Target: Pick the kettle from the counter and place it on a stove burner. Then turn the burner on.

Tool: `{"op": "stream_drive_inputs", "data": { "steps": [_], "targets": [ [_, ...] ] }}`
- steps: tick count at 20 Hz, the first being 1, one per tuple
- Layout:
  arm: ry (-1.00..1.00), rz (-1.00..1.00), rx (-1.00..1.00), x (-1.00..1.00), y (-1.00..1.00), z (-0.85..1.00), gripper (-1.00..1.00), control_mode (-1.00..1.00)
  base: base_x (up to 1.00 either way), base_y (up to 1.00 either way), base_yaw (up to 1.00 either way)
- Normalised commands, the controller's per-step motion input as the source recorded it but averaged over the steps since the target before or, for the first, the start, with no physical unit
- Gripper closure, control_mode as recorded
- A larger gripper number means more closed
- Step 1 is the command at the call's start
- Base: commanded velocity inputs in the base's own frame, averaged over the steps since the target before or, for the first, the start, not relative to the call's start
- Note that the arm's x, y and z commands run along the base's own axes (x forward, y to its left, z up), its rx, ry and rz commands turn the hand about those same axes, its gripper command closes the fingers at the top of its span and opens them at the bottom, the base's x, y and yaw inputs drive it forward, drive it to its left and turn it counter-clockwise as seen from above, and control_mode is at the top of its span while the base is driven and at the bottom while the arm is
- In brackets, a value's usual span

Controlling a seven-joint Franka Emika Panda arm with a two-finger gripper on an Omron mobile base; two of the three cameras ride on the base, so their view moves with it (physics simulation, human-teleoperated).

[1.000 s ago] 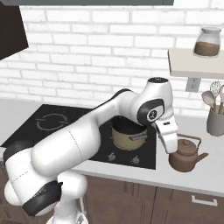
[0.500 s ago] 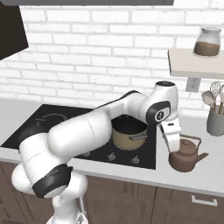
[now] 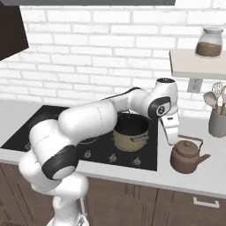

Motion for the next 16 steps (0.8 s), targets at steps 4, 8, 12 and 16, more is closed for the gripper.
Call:
{"op": "stream_drive_inputs", "data": {
  "steps": [4,8,12,16],
  "targets": [
    [-0.05,-0.02,0.0,0.32,-0.05,-0.14,-1.0,-1.0,0.0,0.0,0.0],
    [-0.02,-0.02,0.0,0.32,-0.06,-0.18,-1.0,-1.0,0.0,0.0,0.0],
    [0.0,-0.02,0.0,0.29,-0.08,-0.17,-1.0,-1.0,0.0,0.0,0.0],
    [0.0,-0.01,0.0,0.19,-0.23,-0.12,-1.0,-1.0,0.0,0.0,0.0]
  ]
}}
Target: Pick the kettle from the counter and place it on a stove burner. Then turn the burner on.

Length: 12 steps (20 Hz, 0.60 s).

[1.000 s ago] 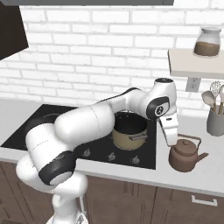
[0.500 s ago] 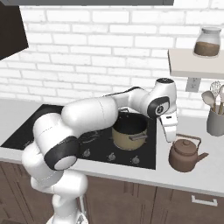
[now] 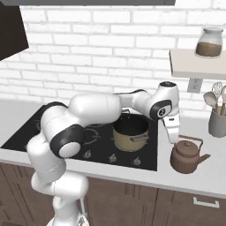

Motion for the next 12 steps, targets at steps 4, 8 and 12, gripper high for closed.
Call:
{"op": "stream_drive_inputs", "data": {
  "steps": [4,8,12],
  "targets": [
    [0.0,-0.01,0.0,0.11,-0.37,-0.08,-1.0,-1.0,0.0,0.0,0.0],
    [0.0,0.0,0.0,0.16,-0.29,-0.04,-1.0,-1.0,0.0,0.0,0.0],
    [0.0,0.0,0.0,0.18,-0.14,-0.07,-1.0,-1.0,0.0,0.0,0.0]
  ]
}}
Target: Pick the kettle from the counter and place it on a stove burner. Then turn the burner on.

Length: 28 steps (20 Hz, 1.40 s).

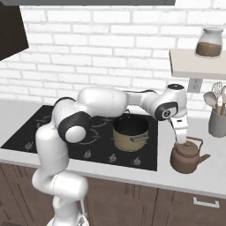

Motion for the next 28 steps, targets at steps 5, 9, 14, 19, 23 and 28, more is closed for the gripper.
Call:
{"op": "stream_drive_inputs", "data": {
  "steps": [5,9,14,19,23,28],
  "targets": [
    [0.0,-0.02,0.0,0.07,-0.19,-0.1,-1.0,-1.0,0.0,0.0,0.0],
    [0.0,-0.03,0.0,0.05,-0.21,-0.12,-1.0,-1.0,0.0,0.0,0.0],
    [0.0,-0.03,0.0,0.07,-0.11,-0.12,-1.0,-1.0,0.0,0.0,0.0],
    [0.0,-0.05,0.0,0.0,0.0,-0.06,1.0,-1.0,0.0,0.0,0.0],
    [0.0,-0.04,0.0,0.11,0.0,-0.01,1.0,-1.0,0.0,0.0,0.0],
    [0.0,0.0,0.0,-0.03,0.0,0.0,1.0,-1.0,0.0,0.0,0.0]
  ]
}}
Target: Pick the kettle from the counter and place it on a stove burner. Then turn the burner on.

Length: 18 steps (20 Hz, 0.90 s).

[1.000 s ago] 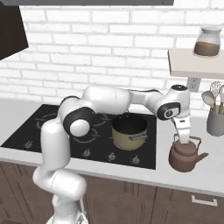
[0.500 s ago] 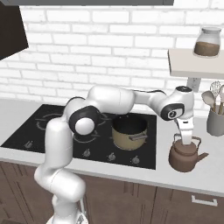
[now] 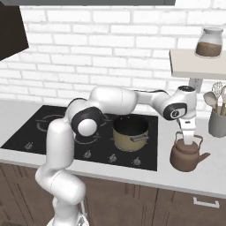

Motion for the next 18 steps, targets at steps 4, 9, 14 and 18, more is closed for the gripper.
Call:
{"op": "stream_drive_inputs", "data": {
  "steps": [4,9,14,18],
  "targets": [
    [-0.06,0.0,0.0,-0.42,0.0,0.36,1.0,-1.0,0.0,0.0,0.0],
    [-0.07,0.01,0.0,-0.51,0.06,0.48,1.0,-1.0,0.0,0.0,0.0],
    [-0.03,0.02,-0.01,-0.54,0.4,0.07,1.0,-1.0,0.0,0.0,0.0],
    [-0.03,0.04,-0.02,-0.44,0.64,0.06,1.0,-1.0,0.0,0.0,0.0]
  ]
}}
